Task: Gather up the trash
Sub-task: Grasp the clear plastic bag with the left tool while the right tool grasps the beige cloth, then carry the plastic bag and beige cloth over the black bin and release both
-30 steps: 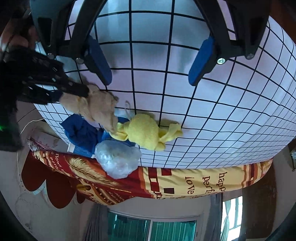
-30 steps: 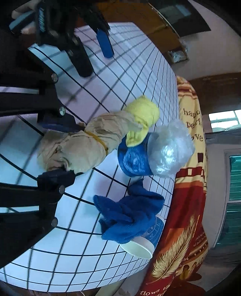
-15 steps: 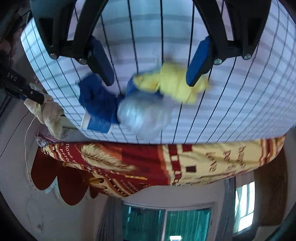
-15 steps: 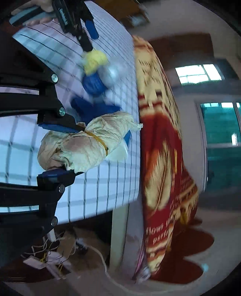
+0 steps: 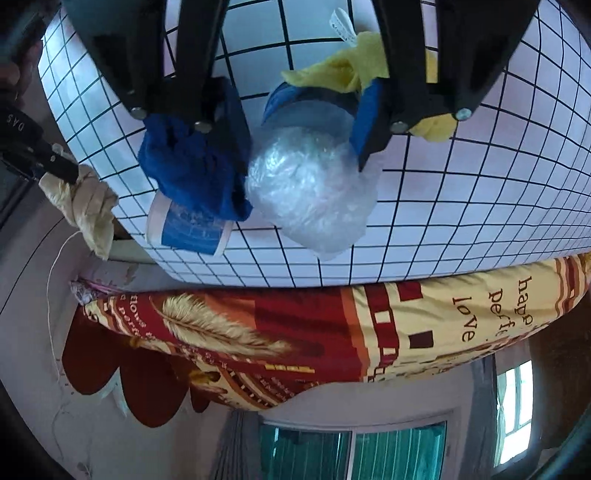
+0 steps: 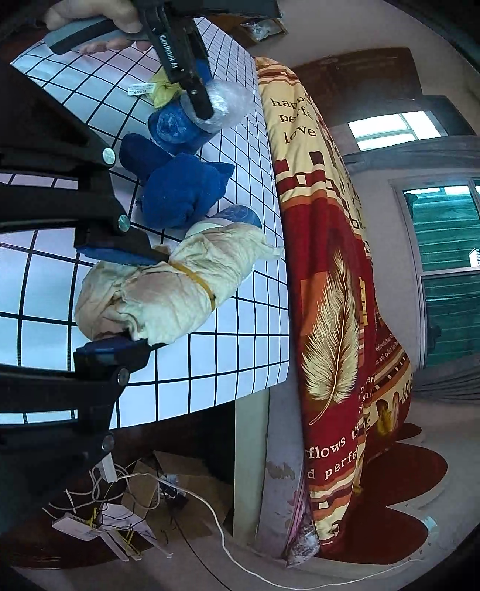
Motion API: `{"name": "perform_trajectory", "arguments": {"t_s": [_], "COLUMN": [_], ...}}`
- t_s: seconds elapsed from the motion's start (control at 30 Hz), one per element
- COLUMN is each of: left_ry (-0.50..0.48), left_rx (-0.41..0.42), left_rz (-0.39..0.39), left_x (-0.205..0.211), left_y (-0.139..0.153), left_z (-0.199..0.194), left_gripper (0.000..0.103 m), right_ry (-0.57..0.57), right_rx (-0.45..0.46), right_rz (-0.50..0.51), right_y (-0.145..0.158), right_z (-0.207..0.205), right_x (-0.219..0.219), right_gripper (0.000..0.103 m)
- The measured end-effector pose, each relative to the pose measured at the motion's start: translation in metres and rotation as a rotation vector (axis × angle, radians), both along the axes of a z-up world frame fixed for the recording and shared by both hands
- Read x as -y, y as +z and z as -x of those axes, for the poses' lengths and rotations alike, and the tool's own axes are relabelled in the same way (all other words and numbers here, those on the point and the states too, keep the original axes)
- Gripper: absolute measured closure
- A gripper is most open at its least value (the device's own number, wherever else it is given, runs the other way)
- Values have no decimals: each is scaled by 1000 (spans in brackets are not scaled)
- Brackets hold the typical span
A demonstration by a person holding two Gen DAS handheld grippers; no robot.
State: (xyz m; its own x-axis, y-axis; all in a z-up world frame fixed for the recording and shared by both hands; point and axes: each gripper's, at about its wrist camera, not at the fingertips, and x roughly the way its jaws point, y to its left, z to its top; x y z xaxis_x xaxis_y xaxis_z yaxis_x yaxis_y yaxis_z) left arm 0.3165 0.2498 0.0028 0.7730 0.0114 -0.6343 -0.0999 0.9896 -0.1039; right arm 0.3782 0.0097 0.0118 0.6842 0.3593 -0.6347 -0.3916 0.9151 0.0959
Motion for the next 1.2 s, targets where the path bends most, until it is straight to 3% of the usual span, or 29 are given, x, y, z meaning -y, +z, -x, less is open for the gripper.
{"name": "perform_trajectory", "arguments": {"t_s": [0.3,0.9,1.2], "left_ry": [-14,-92,-164], "left_rx": [63,93,101], "left_rz": [-51,-76,-53], "left_x": [23,90,130], "left_y": [25,40,38], "left_z": [47,137,158], "left_gripper": [53,53,53], "right_ry": [-9,30,13], "right_rx": [15,58,83], "right_rz": [-3,-7,2], "right_y": [7,34,44], "right_z": [24,131,178], "right_x": [19,58,96], "right_gripper": [68,69,69]}}
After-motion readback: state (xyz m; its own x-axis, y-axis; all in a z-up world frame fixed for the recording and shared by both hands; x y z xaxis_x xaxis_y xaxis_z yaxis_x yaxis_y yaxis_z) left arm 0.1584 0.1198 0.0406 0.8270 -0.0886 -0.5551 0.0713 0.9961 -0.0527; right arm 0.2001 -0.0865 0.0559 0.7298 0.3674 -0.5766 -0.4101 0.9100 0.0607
